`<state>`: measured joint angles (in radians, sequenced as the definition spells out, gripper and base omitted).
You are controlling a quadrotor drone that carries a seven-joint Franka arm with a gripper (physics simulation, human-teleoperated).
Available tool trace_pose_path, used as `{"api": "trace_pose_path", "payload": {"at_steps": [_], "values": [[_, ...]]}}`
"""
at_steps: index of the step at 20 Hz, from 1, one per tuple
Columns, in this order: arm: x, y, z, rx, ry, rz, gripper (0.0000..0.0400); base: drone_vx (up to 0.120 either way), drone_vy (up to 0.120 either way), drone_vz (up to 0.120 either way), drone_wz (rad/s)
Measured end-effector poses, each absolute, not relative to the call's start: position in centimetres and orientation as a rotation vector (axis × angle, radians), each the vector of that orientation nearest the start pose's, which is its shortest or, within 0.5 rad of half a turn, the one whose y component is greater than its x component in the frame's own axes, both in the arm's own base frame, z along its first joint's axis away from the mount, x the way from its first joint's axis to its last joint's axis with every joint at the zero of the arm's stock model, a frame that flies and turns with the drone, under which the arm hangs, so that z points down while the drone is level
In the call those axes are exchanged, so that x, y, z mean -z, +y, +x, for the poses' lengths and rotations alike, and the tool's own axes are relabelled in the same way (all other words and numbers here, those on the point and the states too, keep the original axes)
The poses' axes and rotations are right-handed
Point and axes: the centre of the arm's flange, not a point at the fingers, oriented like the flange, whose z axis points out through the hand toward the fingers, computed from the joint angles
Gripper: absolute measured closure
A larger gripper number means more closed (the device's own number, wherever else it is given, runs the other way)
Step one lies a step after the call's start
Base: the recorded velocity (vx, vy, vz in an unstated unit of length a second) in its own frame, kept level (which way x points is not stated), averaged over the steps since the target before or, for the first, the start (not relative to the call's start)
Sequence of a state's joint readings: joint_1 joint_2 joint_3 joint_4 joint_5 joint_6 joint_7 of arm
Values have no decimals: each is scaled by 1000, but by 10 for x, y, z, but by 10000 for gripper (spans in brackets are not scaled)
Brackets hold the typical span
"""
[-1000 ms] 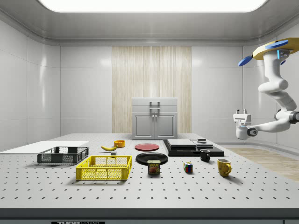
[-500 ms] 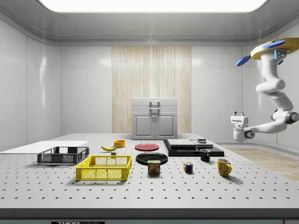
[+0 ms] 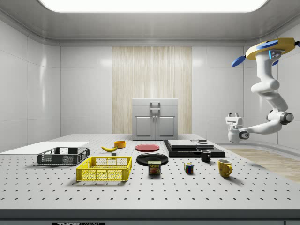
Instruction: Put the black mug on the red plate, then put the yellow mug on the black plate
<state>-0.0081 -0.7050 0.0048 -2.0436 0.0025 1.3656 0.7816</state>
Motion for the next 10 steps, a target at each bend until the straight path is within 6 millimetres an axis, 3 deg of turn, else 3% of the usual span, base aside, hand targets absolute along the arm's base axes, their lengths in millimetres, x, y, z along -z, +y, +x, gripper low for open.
{"api": "trace_pose_path", "payload": {"at_steps": [10], "values": [[-691, 0, 303, 53, 1199, -2894, 0, 120, 0, 0, 0]]}}
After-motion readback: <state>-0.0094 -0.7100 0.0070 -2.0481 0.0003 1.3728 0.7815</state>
